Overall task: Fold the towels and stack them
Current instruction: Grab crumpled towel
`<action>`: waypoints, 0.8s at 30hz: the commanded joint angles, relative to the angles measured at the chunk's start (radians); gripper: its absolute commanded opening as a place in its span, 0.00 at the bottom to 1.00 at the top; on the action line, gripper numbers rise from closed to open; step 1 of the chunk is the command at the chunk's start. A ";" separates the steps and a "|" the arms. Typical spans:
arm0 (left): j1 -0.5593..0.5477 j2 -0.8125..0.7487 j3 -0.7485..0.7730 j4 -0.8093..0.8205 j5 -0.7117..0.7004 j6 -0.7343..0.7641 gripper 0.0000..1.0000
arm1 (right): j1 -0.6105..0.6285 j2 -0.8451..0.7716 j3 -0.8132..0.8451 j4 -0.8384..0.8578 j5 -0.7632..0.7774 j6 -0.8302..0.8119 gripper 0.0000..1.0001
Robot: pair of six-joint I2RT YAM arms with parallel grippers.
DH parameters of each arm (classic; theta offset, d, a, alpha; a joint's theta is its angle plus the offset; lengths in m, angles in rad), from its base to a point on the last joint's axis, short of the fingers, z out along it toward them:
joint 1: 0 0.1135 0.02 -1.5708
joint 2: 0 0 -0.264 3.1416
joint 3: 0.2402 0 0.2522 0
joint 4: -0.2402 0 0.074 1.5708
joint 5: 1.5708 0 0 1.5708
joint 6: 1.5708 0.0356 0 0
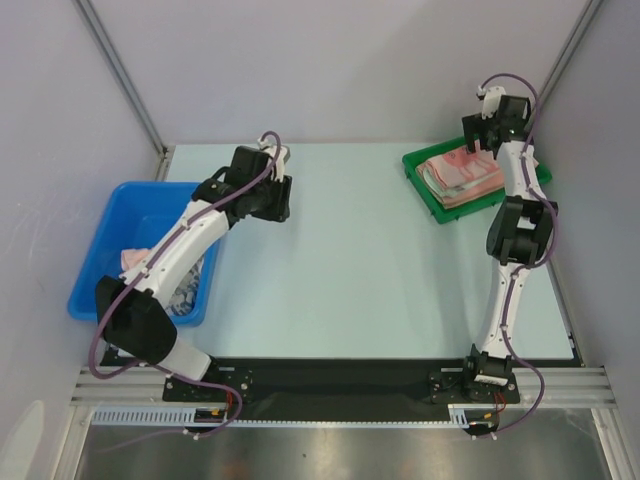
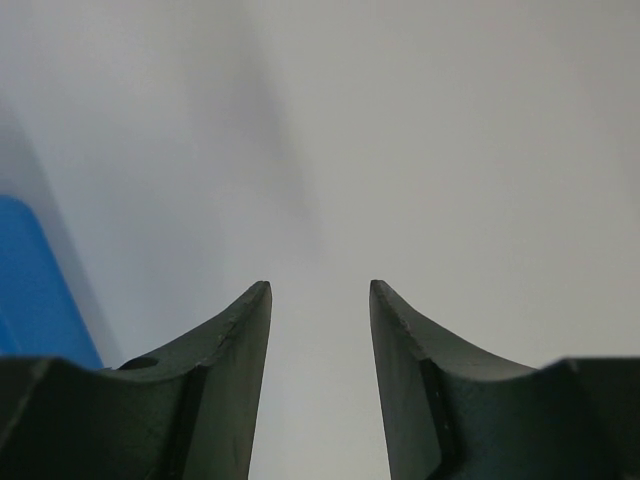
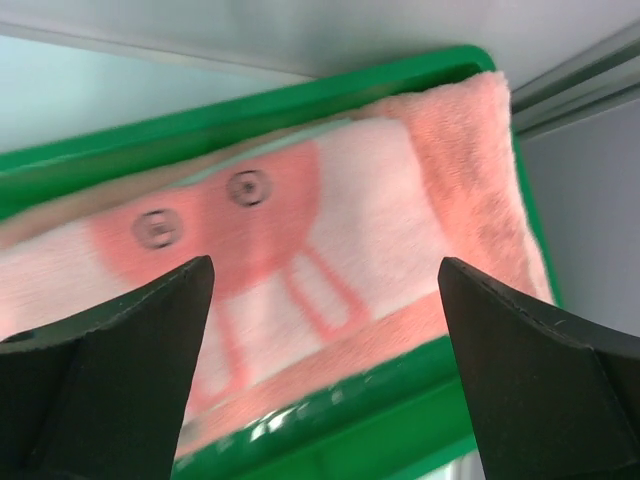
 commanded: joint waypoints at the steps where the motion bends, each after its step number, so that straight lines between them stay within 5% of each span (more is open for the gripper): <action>1: 0.006 -0.110 0.071 0.041 -0.017 -0.023 0.50 | 0.033 -0.272 -0.080 0.092 -0.056 0.161 1.00; 7: 0.085 -0.155 0.063 0.064 -0.158 -0.040 0.54 | 0.109 -0.455 -0.267 -0.017 -0.294 0.419 0.98; 10: 0.165 -0.178 0.043 0.069 -0.219 -0.092 0.57 | 0.291 -0.595 -0.428 -0.032 -0.206 0.422 1.00; 17: 0.605 -0.303 -0.157 0.133 -0.269 -0.288 0.70 | 0.660 -0.817 -0.715 0.008 -0.115 0.500 1.00; 24: 0.845 -0.235 -0.358 0.190 -0.295 -0.371 0.74 | 0.783 -0.917 -0.976 0.201 -0.205 0.664 1.00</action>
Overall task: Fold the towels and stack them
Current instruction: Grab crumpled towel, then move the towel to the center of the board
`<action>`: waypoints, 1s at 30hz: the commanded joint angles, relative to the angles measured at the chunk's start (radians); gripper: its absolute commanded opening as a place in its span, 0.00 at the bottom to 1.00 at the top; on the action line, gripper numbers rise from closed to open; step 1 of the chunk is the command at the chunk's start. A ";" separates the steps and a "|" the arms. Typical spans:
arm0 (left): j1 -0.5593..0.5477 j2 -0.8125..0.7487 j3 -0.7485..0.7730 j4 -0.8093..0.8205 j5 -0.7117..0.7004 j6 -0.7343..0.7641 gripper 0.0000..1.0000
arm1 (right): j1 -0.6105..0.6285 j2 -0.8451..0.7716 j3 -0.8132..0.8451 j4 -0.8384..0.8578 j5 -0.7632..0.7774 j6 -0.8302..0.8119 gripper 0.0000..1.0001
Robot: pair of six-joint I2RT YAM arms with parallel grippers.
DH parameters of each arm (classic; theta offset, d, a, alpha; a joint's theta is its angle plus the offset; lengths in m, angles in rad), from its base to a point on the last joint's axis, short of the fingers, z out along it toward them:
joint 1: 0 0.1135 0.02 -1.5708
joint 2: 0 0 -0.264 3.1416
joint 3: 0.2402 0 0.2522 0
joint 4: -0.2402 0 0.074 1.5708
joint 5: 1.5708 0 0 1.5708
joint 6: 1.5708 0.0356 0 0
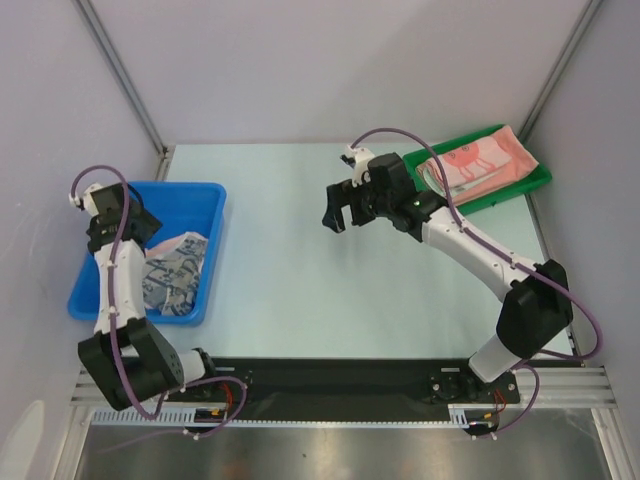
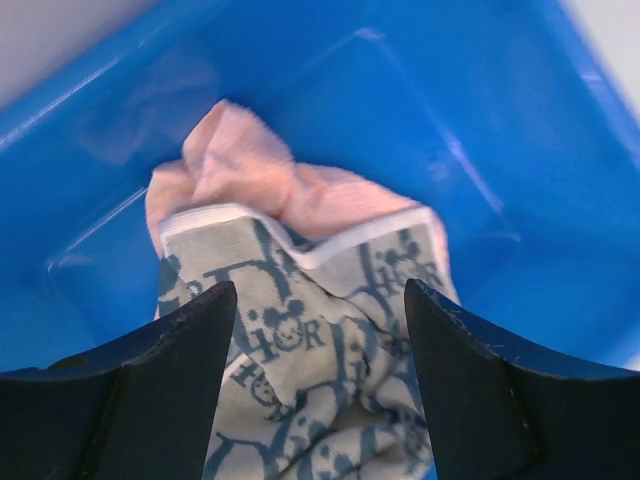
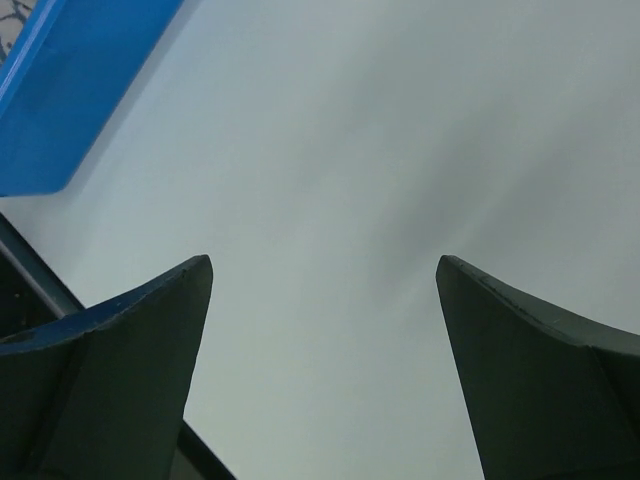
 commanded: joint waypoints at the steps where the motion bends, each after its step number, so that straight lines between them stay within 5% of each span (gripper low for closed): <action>1: 0.052 0.077 -0.064 0.067 0.011 -0.075 0.74 | 0.000 -0.076 -0.072 0.143 -0.056 0.112 1.00; 8: 0.111 0.362 -0.041 0.105 0.111 -0.112 0.58 | 0.000 -0.076 -0.046 0.063 -0.029 0.032 1.00; 16: 0.109 0.393 0.037 0.122 0.160 -0.053 0.02 | 0.000 -0.110 -0.053 0.053 -0.022 0.067 1.00; 26: -0.113 0.113 0.325 -0.019 0.235 0.036 0.00 | 0.005 -0.087 0.034 -0.006 -0.013 0.119 1.00; 30: -0.226 0.054 0.482 -0.001 0.449 0.010 0.00 | 0.005 -0.123 0.042 -0.003 -0.003 0.150 1.00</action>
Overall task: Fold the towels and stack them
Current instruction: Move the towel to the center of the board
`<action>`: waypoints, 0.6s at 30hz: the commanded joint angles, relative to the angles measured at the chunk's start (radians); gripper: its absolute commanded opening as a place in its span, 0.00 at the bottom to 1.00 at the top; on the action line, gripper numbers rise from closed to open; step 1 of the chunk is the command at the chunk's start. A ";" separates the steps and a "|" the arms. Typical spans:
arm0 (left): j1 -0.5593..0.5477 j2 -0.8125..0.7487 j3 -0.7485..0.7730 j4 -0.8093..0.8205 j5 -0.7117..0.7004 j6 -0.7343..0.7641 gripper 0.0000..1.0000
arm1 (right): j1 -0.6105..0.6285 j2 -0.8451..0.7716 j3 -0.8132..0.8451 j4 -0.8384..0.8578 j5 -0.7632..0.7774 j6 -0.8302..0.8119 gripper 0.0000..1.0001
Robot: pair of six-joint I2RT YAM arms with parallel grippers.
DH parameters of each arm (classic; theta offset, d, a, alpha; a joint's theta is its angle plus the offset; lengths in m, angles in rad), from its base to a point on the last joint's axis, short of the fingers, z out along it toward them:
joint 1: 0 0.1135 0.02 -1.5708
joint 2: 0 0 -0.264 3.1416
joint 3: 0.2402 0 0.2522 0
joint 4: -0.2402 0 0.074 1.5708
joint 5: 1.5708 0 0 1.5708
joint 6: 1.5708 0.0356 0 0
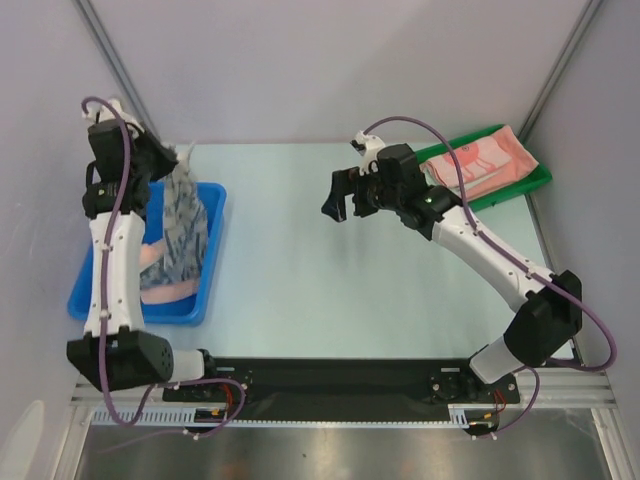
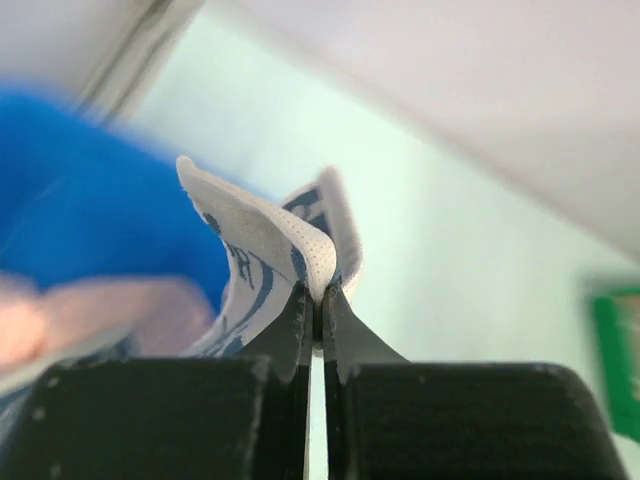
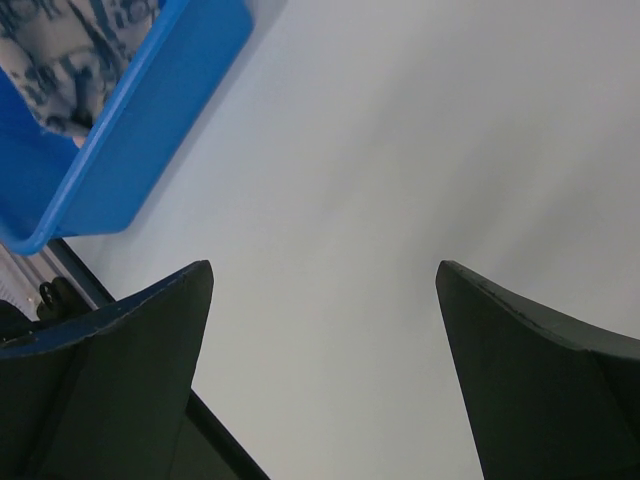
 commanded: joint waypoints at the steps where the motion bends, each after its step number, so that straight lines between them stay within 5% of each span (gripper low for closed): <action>1: -0.109 -0.105 0.146 0.060 0.243 -0.023 0.00 | 0.005 -0.059 0.047 0.005 0.035 0.044 1.00; 5: -0.267 -0.148 0.168 0.194 0.480 -0.126 0.00 | 0.005 -0.137 0.053 -0.048 0.236 0.078 1.00; 12: -0.689 -0.202 0.021 0.170 0.408 -0.040 0.00 | -0.052 -0.346 -0.083 -0.060 0.365 0.144 1.00; 18: -0.829 -0.287 -0.445 0.301 0.553 -0.048 0.00 | -0.071 -0.421 -0.218 -0.108 0.305 0.064 1.00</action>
